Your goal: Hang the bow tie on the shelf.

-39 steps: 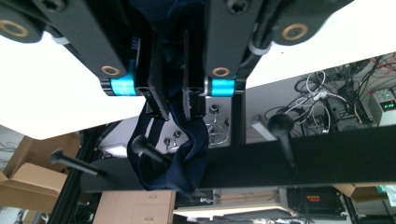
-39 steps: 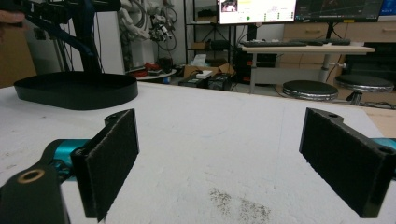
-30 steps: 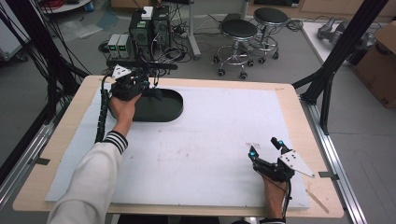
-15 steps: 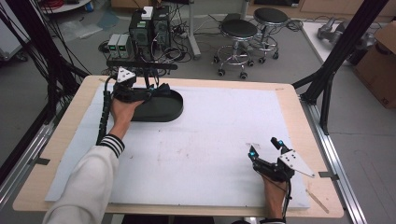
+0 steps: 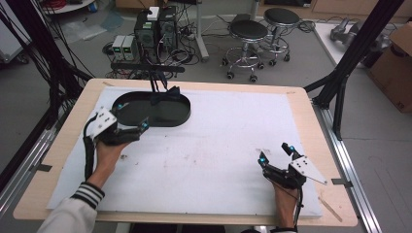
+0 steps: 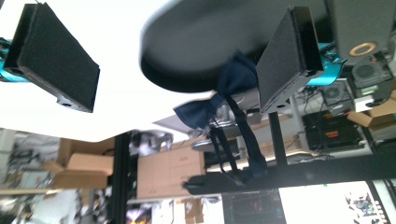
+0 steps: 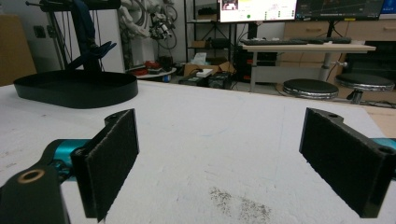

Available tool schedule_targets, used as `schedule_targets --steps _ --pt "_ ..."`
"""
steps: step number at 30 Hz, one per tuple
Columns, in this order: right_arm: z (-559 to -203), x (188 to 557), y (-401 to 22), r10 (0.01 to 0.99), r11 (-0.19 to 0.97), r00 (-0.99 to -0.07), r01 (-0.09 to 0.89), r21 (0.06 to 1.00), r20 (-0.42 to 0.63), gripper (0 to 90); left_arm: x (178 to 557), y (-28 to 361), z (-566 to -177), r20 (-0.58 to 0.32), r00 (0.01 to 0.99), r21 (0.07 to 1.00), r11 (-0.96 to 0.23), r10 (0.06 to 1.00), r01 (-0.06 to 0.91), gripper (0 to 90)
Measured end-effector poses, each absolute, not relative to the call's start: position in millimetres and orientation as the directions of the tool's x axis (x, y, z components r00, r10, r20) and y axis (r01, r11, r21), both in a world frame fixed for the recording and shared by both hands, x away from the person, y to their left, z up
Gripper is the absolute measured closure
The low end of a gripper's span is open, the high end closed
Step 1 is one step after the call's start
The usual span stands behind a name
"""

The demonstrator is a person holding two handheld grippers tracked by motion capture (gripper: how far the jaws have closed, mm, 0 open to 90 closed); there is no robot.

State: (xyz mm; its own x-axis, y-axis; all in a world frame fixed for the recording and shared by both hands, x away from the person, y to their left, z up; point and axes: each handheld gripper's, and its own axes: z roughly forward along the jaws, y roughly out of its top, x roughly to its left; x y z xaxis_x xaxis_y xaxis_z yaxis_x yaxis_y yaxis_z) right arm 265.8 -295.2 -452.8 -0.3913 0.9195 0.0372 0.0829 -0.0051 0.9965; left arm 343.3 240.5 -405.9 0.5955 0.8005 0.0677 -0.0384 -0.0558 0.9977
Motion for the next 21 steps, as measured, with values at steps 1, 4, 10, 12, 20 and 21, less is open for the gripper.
schedule_targets --steps 1,4,10,12,20,21 --pt "-453 266 -295 0.920 0.000 -0.392 0.076 0.997 0.030 11.0 335 245 -412 0.058 0.601 0.998 -0.050 0.797 -0.030 13.9" --pt "-453 266 -295 0.920 0.005 -0.390 0.072 0.997 0.024 11.0 316 258 -429 0.056 0.625 0.998 -0.062 0.779 -0.013 13.9" --pt "-453 265 -295 0.923 0.006 -0.385 0.067 0.998 0.021 10.9 289 288 -450 0.038 0.618 0.999 -0.037 0.785 -0.015 13.9" --pt "-453 265 -295 0.923 0.004 -0.383 0.066 0.998 0.022 11.0 283 297 -454 0.032 0.608 0.999 -0.018 0.793 -0.029 13.8" --pt "-453 265 -296 0.924 0.000 -0.382 0.057 0.998 0.022 10.9 275 311 -456 0.011 0.571 0.998 0.024 0.821 -0.053 13.7" --pt "-453 265 -296 0.923 -0.004 -0.383 0.057 0.998 0.025 11.0 275 311 -456 0.006 0.570 0.998 0.027 0.822 -0.050 13.7"
